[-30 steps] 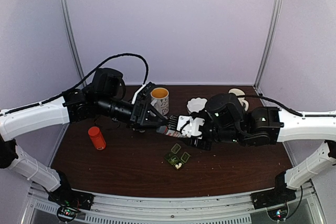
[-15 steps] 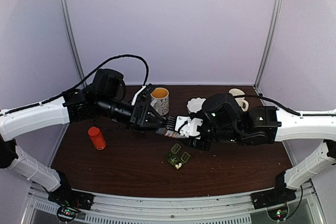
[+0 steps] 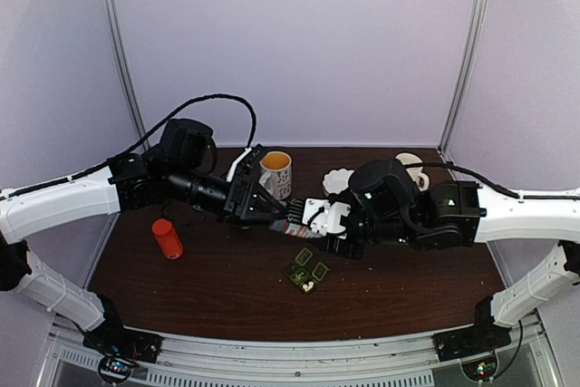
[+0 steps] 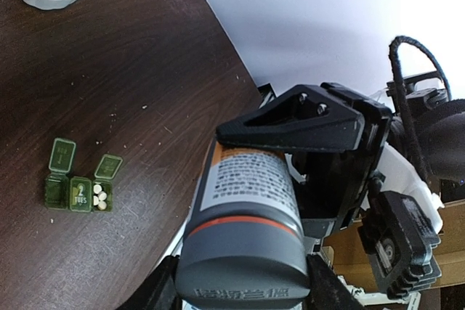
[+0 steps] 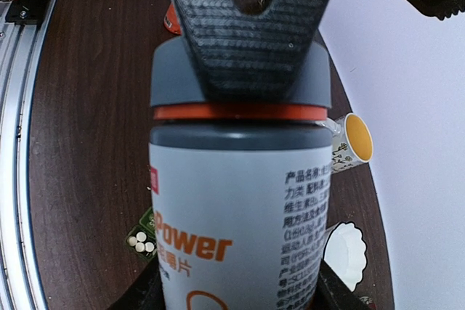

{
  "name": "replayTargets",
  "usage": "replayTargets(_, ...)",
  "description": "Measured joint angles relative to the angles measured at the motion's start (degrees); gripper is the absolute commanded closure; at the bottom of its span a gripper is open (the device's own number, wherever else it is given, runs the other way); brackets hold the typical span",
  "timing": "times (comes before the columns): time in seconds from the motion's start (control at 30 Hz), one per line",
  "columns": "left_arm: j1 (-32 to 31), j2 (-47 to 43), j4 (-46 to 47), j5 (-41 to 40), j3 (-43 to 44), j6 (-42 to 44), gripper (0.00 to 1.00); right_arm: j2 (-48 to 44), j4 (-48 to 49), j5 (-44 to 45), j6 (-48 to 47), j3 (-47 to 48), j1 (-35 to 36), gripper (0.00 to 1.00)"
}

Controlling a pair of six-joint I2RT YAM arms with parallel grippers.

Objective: Sort the pills into containers
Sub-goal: Screw the lid of the pill bottle onto the pill bottle, then pass from the right arm to the left

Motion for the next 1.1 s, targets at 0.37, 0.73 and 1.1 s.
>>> replayTargets(0.37, -0.04, -0.46, -0.52, -1.38, 0.00, 1.51, 0.78, 2.58, -6.34, -16.20, 1.81, 5.35, -6.34, 1.00)
replayTargets(0.73, -2.12, -2.25, -5.75, -4.50, -0.07, 13.53, 0.79, 6.43, -10.47, -34.75, 4.07, 8.24, -10.88, 1.00)
replayTargets(1.1, -5.14, -8.59, -6.56, -7.67, -3.37, 33.59, 0.64, 8.22, -12.79, -44.24, 3.76, 11.47, -11.30, 1.00)
